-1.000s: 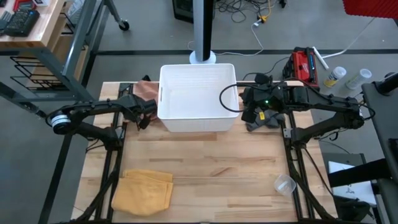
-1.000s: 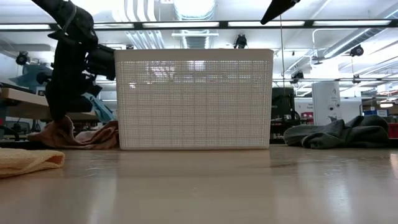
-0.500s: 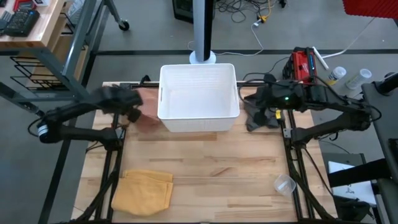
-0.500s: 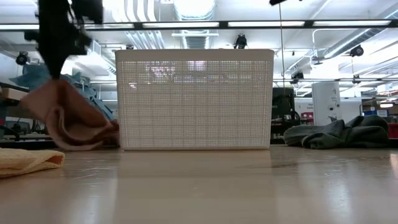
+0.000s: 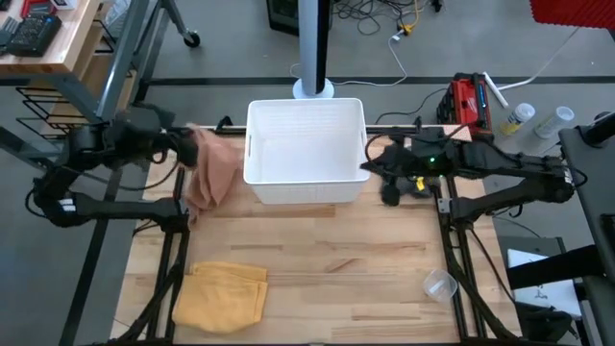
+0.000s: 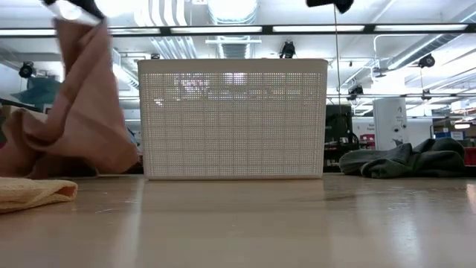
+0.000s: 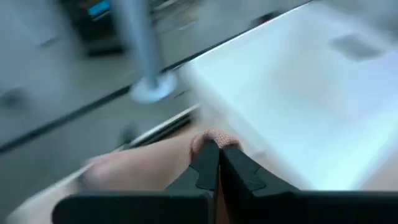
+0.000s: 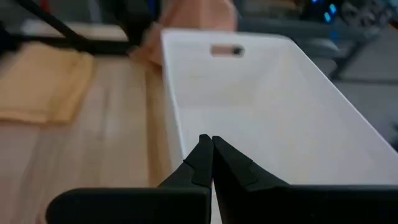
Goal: Fold towel
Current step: Fold the brown squared towel
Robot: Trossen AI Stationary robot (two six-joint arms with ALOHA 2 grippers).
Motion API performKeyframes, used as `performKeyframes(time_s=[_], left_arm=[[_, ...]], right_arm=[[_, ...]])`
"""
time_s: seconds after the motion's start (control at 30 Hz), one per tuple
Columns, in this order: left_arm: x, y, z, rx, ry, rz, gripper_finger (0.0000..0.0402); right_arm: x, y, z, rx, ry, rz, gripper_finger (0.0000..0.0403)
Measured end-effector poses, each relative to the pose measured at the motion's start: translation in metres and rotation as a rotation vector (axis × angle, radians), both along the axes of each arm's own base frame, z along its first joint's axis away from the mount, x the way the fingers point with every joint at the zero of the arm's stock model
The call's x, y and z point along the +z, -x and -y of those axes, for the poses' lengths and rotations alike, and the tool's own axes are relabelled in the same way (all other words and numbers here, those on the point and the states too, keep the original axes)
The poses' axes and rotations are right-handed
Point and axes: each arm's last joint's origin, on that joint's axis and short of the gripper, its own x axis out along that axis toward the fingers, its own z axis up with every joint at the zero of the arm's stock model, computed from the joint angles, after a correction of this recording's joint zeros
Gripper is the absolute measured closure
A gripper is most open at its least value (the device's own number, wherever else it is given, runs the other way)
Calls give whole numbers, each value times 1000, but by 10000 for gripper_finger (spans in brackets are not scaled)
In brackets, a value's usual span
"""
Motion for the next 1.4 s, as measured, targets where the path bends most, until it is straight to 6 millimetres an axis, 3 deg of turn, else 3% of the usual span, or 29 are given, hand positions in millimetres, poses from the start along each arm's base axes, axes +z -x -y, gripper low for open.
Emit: performKeyframes(time_s=[0.13,0.23,0.4,0.53,0.7,0.93,1.2,1.4], left_arm=[[13,-23,6,-295,-32,162,401],[15,-40,12,-380,-51,192,401],[6,-62,22,-372,-55,88,401],[-3,-79,37,-515,-93,-29,401],[-16,-79,50,-545,-128,-242,401],[-26,-89,89,-726,-3,-244,401],[-43,-85,121,-594,128,-302,401],[-66,-117,157,-621,177,-242,401]], right_arm=[[-14,-9,1,14,34,84,403],[-22,-16,1,17,47,133,403],[-38,-27,1,18,35,113,403],[-49,-37,1,18,24,70,403],[-63,-49,1,22,23,19,403],[-77,-62,-10,67,20,-17,403],[-90,-77,-22,110,25,-16,403],[-113,-97,-34,137,3,-30,403]])
